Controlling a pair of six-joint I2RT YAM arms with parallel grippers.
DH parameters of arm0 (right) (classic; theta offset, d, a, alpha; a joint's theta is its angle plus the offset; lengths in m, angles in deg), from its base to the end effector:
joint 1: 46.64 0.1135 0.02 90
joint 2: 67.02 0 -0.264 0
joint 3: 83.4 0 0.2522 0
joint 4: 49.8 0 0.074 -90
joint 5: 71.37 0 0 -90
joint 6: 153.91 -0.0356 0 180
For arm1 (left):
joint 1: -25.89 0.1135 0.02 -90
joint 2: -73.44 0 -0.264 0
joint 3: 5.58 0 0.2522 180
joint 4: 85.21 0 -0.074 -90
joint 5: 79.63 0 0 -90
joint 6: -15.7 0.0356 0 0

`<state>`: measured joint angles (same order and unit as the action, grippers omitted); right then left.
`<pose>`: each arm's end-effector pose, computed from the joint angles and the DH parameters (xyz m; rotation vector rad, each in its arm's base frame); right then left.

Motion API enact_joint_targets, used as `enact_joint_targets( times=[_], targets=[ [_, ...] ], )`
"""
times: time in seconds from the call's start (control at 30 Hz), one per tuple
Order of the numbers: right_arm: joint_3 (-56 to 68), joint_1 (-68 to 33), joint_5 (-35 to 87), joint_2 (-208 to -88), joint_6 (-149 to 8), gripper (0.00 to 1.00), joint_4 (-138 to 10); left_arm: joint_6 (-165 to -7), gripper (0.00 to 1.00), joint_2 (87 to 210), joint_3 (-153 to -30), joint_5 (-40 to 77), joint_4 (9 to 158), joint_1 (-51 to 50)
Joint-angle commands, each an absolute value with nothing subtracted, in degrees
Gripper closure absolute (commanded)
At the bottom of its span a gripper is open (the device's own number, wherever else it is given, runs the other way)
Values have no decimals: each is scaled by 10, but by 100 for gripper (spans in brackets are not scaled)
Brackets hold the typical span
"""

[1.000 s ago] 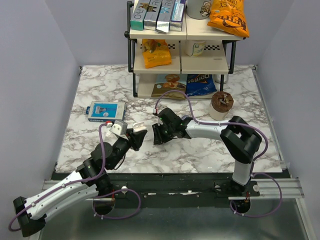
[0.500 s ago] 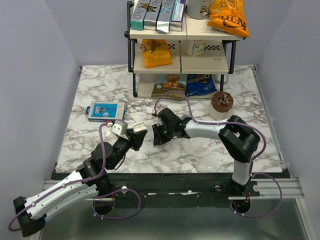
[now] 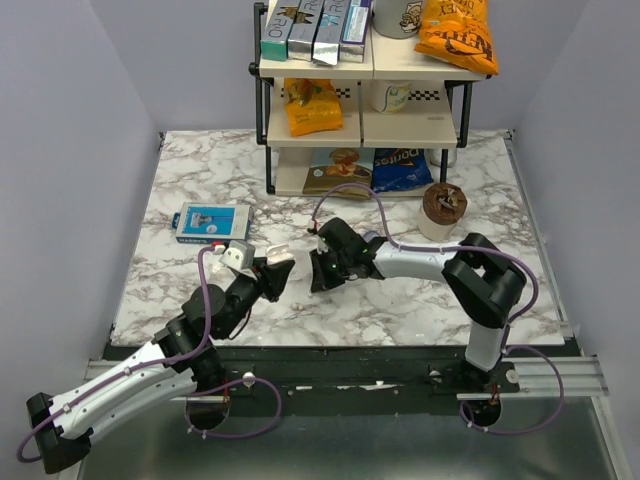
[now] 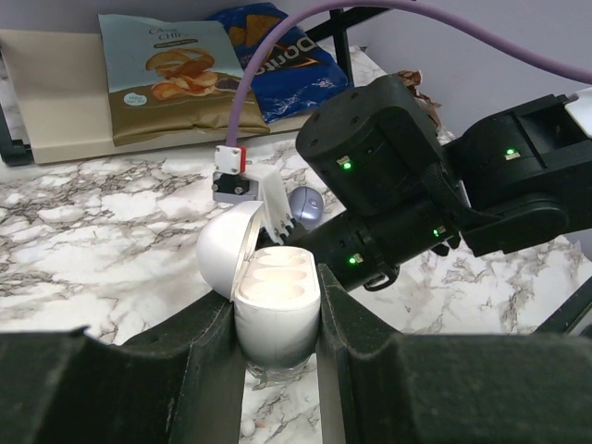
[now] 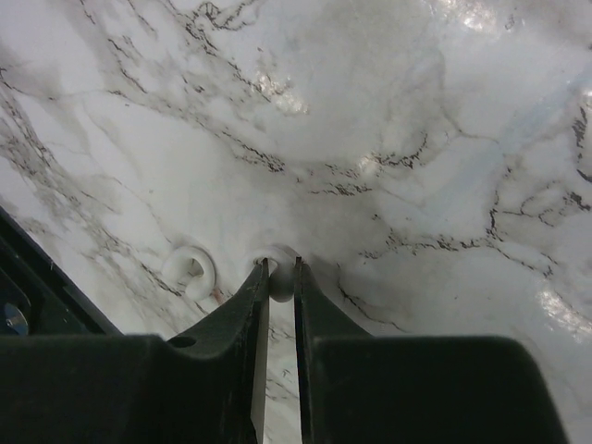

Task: Insert the wireless bluetooth earbuds into the charging case
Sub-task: Pick up the earbud from the center of the board.

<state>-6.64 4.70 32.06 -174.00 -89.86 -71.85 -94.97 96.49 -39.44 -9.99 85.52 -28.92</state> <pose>0.2319 0.3031 0.1531 -0.6872 2.5649 0.8101 0.0863 -0.1009 0.2671 0.1840 1.5861 -0.7643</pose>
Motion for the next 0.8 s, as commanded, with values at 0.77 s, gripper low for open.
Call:
enact_joint_targets(
  times=[0.77],
  targets=[
    [-239,53,49,-1198,-913,100,-718,-795,100,1137,-279,-68,1334,-290]
  ],
)
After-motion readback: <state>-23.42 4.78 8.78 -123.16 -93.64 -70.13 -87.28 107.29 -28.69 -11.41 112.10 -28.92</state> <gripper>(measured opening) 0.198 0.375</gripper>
